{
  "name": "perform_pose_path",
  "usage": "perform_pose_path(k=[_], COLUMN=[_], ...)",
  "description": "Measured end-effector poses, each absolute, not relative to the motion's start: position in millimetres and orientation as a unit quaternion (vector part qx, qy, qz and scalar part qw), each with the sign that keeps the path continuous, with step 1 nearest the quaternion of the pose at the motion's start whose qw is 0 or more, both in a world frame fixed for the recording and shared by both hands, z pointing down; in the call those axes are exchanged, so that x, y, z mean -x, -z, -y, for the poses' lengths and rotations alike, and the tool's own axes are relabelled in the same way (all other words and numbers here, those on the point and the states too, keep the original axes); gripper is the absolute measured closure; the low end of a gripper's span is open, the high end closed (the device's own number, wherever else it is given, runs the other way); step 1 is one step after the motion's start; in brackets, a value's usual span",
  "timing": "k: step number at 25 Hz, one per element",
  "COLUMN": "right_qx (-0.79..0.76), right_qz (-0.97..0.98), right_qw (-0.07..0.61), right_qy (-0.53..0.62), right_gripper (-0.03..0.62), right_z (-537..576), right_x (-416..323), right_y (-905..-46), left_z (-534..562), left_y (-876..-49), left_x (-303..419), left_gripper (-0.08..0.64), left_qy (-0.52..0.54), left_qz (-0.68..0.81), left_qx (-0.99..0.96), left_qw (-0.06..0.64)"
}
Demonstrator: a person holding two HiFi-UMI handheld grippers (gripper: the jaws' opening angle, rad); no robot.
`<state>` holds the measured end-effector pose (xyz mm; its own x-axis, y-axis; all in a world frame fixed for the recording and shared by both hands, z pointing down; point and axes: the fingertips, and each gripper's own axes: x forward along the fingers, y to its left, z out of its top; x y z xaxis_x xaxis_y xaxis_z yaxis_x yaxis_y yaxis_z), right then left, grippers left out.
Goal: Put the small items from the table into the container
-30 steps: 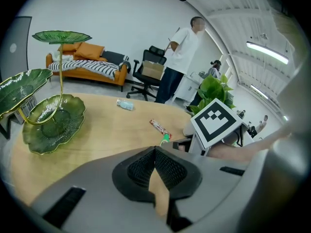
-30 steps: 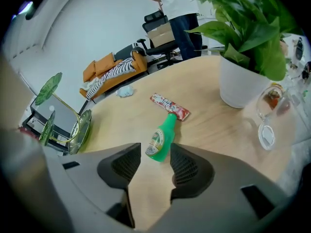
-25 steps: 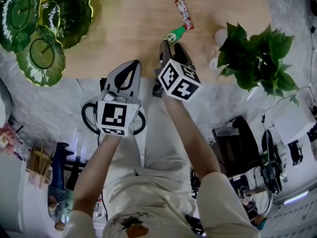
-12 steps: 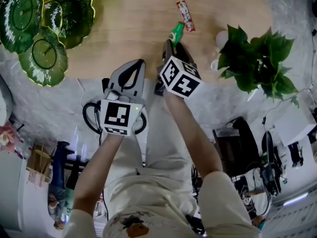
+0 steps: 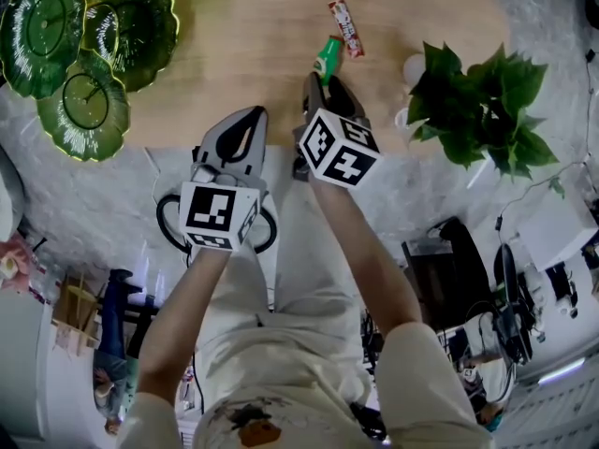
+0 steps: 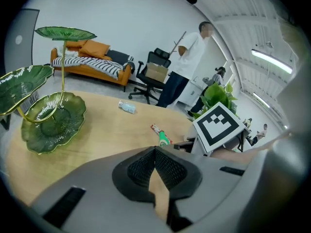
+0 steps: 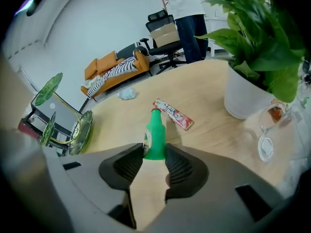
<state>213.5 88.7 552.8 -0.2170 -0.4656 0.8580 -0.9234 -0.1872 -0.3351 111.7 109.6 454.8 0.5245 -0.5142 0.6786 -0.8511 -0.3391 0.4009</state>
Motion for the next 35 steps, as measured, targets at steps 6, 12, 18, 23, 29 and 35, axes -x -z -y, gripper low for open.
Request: perform_pose_path(k=[6, 12, 18, 23, 29, 35], right_qx=[-0.574, -0.566, -0.553, -0.532, -0.496, -0.481], right_qz=[0.618, 0.637, 0.659, 0.685, 0.723, 0.74], right_qw=[0.228, 0.229, 0.225, 0.239, 0.25, 0.258], right_qy=[-0.487, -0.471, -0.458, -0.436, -0.411, -0.392], right_gripper=[0.445, 0.446, 0.446, 0.446, 0.445, 0.445], right_z=[-85, -81, -77, -78, -83, -89], right_x=[-203, -192, -176, -160, -138, -118], right_y=[-532, -513, -489, -468, -443, -430], left_z=[-105, -103, -101, -97, -94, -97], left_y=[-442, -429, -412, -392, -373, -359], left_x=[-101, -91, -85, -75, -63, -42], left_gripper=[0.561, 0.561, 0.56, 0.56, 0.56, 0.56], left_qy=[-0.227, -0.229, -0.226, -0.216, -0.207, -0.186], left_qz=[0.44, 0.442, 0.439, 0.44, 0.447, 0.464], left_qx=[-0.791, -0.792, -0.799, -0.802, -0.807, -0.809], left_qw=[0.36, 0.353, 0.343, 0.341, 0.326, 0.308])
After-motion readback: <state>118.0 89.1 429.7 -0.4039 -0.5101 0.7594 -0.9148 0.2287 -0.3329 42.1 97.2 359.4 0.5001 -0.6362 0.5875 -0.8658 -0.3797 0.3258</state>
